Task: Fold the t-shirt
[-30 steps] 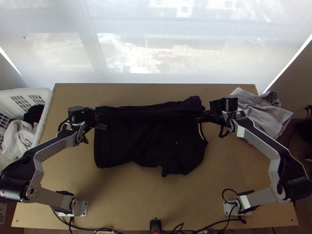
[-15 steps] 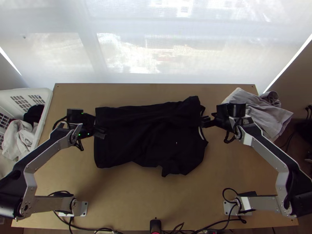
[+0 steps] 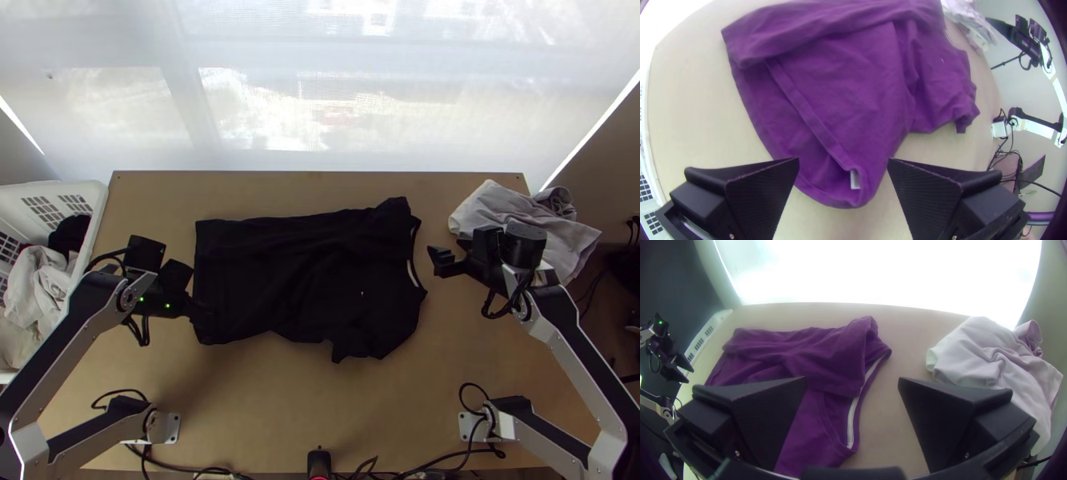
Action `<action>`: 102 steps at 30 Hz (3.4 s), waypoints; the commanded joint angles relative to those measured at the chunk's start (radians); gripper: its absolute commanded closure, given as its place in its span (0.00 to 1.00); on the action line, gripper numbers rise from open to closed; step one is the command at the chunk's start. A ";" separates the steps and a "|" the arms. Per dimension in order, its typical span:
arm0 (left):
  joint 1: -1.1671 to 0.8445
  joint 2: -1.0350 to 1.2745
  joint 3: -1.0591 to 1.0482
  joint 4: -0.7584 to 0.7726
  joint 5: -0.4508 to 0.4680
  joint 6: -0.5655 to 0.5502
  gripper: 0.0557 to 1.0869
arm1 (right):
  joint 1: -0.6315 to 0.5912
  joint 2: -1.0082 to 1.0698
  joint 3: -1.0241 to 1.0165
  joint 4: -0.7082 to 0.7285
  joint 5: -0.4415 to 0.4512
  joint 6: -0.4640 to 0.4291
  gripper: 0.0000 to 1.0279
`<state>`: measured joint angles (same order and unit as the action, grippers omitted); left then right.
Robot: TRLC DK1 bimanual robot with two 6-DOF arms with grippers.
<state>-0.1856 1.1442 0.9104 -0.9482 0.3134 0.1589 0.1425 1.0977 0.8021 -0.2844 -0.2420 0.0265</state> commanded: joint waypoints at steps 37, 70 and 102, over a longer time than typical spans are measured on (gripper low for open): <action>-0.063 0.006 -0.163 0.060 -0.007 -0.048 0.78 | 0.123 -0.311 -0.067 -0.308 -0.002 -0.013 0.07; 0.060 -0.001 -0.211 0.118 0.001 -0.091 0.97 | 0.759 -0.047 -0.106 -0.383 0.003 -0.234 0.08; 0.077 -0.008 -0.217 0.132 0.003 -0.102 0.97 | 0.779 0.283 -0.050 -0.157 0.001 -0.200 0.97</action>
<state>-0.1097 1.1351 0.6888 -0.8162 0.3141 0.0563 0.9329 1.3766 0.7547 -0.4469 -0.2394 -0.1764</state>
